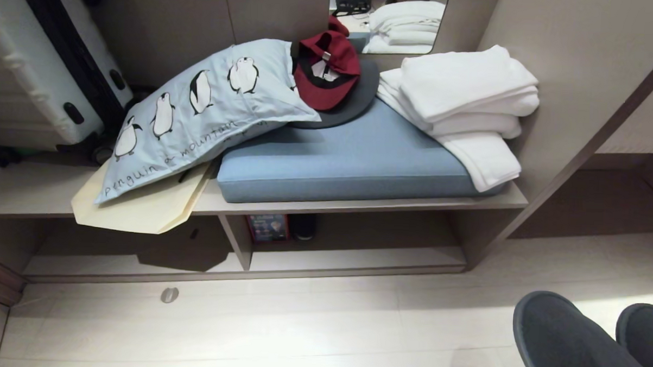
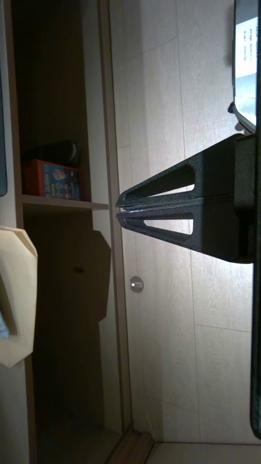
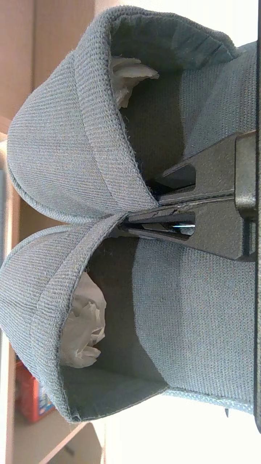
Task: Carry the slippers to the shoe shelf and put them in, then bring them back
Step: Place the slippers on the floor
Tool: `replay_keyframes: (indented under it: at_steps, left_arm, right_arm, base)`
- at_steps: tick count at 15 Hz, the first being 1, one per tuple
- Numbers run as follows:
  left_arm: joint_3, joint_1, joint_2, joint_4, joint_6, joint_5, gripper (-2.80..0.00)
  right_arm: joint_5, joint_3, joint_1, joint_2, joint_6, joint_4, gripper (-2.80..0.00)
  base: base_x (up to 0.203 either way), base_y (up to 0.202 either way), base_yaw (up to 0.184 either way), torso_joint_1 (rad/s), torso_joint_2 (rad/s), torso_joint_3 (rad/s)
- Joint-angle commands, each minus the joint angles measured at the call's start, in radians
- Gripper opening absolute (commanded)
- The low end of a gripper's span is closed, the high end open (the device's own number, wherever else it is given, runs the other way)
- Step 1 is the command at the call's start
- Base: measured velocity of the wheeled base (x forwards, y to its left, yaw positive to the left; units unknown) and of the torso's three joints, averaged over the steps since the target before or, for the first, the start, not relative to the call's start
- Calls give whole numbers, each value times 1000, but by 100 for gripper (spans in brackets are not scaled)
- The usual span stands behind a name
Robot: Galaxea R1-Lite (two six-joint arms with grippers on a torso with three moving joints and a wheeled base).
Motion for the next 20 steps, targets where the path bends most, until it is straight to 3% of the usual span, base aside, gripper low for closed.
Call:
replay_keyframes:
  at_steps: [1,20]
  left_arm:
    - [0,0,1,-1,0,0,-280]
    - [0,0,1,-1,0,0,-280]
  right_arm:
    - [1,0,1,1,0,0,-280]
    - [1,0,0,1,0,1,-280]
  base:
    - [0,0,0,-2,-1,194]
    - [0,0,0,3,1,185]
